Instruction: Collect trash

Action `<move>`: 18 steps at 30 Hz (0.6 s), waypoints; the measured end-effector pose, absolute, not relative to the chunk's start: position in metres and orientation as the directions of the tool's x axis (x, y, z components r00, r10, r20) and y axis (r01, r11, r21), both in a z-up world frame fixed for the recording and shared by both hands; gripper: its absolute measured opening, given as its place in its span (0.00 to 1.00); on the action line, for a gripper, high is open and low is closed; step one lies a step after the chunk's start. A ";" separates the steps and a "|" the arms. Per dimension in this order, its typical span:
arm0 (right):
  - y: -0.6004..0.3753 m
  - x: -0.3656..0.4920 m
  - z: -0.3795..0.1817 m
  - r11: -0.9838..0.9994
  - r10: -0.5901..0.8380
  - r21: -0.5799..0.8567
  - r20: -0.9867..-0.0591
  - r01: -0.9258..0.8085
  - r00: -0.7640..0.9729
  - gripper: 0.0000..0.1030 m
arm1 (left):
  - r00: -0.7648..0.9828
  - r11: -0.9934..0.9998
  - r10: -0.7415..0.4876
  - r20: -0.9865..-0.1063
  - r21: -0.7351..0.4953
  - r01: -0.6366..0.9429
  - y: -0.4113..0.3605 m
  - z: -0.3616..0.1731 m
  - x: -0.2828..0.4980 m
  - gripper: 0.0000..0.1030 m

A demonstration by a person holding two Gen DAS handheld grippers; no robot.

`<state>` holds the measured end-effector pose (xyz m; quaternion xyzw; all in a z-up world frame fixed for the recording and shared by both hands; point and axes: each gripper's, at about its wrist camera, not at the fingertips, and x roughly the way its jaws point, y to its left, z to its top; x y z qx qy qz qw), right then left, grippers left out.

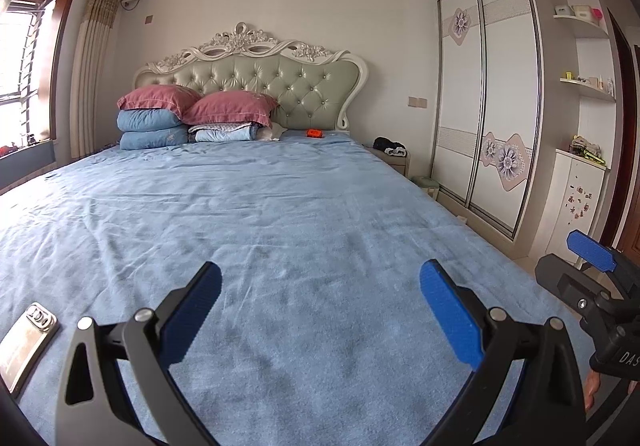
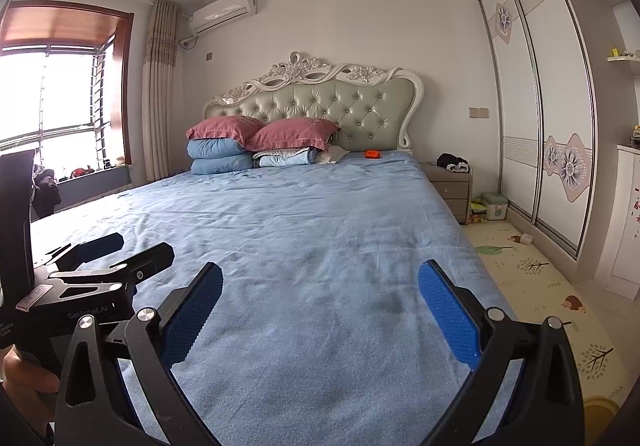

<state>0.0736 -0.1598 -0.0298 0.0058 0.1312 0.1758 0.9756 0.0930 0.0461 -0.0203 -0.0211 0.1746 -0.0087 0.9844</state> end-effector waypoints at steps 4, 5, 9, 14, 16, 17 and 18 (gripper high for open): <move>-0.159 0.074 -0.031 0.938 0.346 0.059 -0.261 -0.342 0.901 0.92 | 0.933 0.999 -0.032 -0.357 -0.050 0.015 0.047 -0.023 0.096 0.96; -0.159 0.074 -0.031 0.938 0.344 0.058 -0.262 -0.341 0.902 0.92 | 0.935 0.999 -0.030 -0.354 -0.046 0.015 0.046 -0.023 0.095 0.96; -0.159 0.076 -0.033 0.938 0.345 0.058 -0.272 -0.343 0.898 0.92 | 0.944 0.999 -0.026 -0.328 -0.027 0.018 0.042 -0.023 0.091 0.96; -0.159 0.078 -0.034 0.937 0.346 0.062 -0.279 -0.343 0.896 0.92 | 0.948 0.999 -0.025 -0.317 -0.032 0.016 0.042 -0.021 0.091 0.96; -0.159 0.079 -0.033 0.937 0.348 0.065 -0.280 -0.344 0.895 0.92 | 0.949 0.999 -0.026 -0.315 -0.039 0.014 0.043 -0.021 0.091 0.96; -0.159 0.079 -0.033 0.937 0.348 0.065 -0.280 -0.344 0.895 0.92 | 0.949 0.999 -0.022 -0.315 -0.037 0.011 0.043 -0.021 0.091 0.96; -0.159 0.079 -0.033 0.937 0.348 0.066 -0.280 -0.344 0.895 0.92 | 0.949 0.999 -0.022 -0.314 -0.037 0.012 0.044 -0.020 0.091 0.96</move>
